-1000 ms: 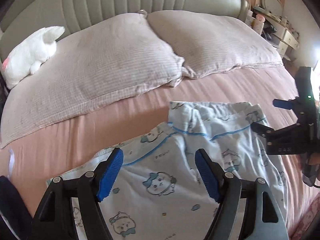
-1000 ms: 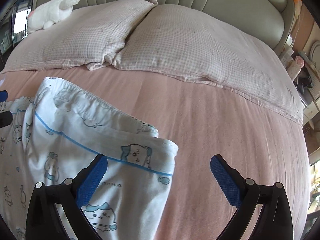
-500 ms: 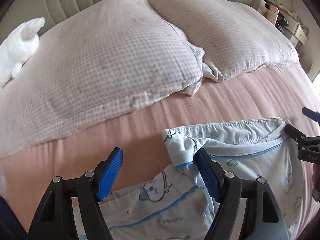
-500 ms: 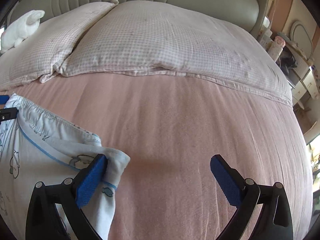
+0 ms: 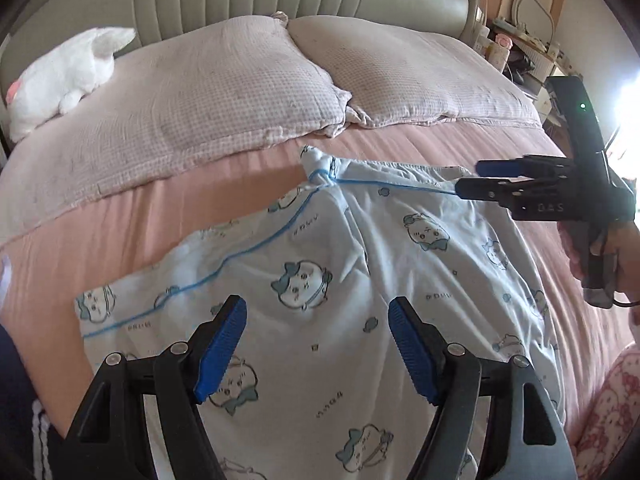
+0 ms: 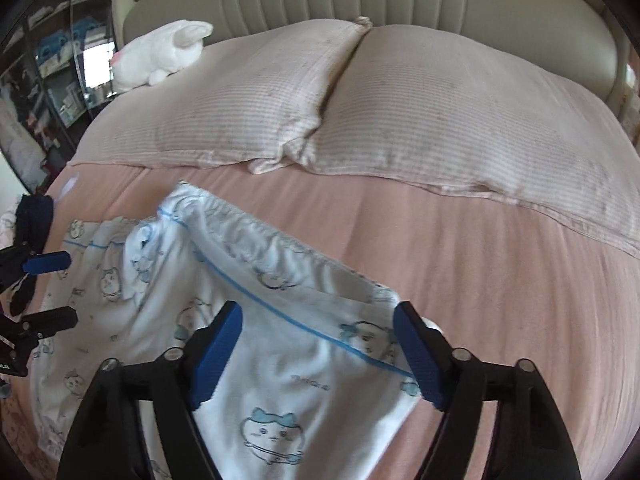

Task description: Fold clothes

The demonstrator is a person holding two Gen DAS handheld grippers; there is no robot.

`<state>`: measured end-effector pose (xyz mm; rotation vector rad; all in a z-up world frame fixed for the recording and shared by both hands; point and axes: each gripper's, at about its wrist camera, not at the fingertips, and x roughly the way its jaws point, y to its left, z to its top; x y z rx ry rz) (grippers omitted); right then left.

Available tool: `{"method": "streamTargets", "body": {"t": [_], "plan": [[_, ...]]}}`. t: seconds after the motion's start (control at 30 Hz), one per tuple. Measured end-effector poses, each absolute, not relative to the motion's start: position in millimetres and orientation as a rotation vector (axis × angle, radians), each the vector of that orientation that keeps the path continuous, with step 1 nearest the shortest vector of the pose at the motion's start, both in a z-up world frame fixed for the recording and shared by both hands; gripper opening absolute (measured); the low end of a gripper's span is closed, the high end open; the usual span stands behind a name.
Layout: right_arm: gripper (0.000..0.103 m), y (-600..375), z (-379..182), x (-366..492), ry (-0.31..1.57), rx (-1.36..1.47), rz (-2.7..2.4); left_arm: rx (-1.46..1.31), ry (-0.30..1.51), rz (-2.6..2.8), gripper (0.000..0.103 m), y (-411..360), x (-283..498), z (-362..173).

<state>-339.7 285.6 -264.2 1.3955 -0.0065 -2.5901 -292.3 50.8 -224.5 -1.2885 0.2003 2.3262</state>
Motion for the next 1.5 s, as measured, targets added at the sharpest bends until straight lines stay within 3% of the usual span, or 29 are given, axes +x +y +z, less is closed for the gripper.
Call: {"method": "streamTargets", "body": {"t": [0.03,0.1,0.23,0.37,0.43,0.47,0.6,0.67,0.8,1.0,1.27,1.43,1.5], "plan": [[0.032,278.2,-265.9,-345.3,-0.013,1.39,-2.561,-1.288,0.198,2.329,0.072,47.8,-292.9,-226.0],[0.005,274.1,-278.8,-364.9,-0.08,1.47,-2.498,-1.268,0.23,2.348,0.072,46.4,-293.3,-228.0],[0.005,275.6,-290.4,-374.6,-0.088,1.571,-2.462,-1.244,0.288,2.351,0.072,45.5,-295.2,-229.1],[0.007,275.9,-283.7,-362.6,0.133,1.607,-2.545,-1.281,0.352,2.348,0.073,41.5,-306.5,-239.0],[0.018,274.1,-290.4,-359.4,0.183,1.644,-2.499,-1.312,0.389,2.349,0.073,39.7,-312.3,-247.3],[0.03,272.1,-294.6,-358.1,0.218,1.661,-2.478,-1.341,0.413,2.352,0.073,38.9,-315.4,-254.9],[0.038,260.7,-299.1,-354.6,0.365,1.586,-2.531,-1.409,0.427,2.368,0.075,31.3,-326.0,-274.7],[0.038,260.3,-301.0,-356.0,0.334,1.574,-2.554,-1.433,0.361,2.38,0.081,23.0,-333.7,-277.3],[0.023,265.0,-301.9,-358.7,0.31,1.57,-2.602,-1.489,0.272,2.465,0.08,-6.8,-347.5,-274.2],[0.023,277.7,-291.4,-360.7,0.253,1.553,-2.729,-1.523,0.21,2.53,0.08,-35.7,-351.6,-267.7],[0.024,203.1,-303.6,-375.6,0.494,1.538,-2.43,-1.422,0.323,2.412,0.08,-3.8,-336.4,-261.6],[0.028,208.9,-310.5,-386.8,0.382,1.534,-2.452,-1.429,0.245,2.439,0.08,-14.8,-340.9,-255.6],[0.027,211.2,-309.0,-387.3,0.437,1.517,-2.568,-1.436,0.222,2.442,0.08,-15.7,-344.0,-252.9]]}}
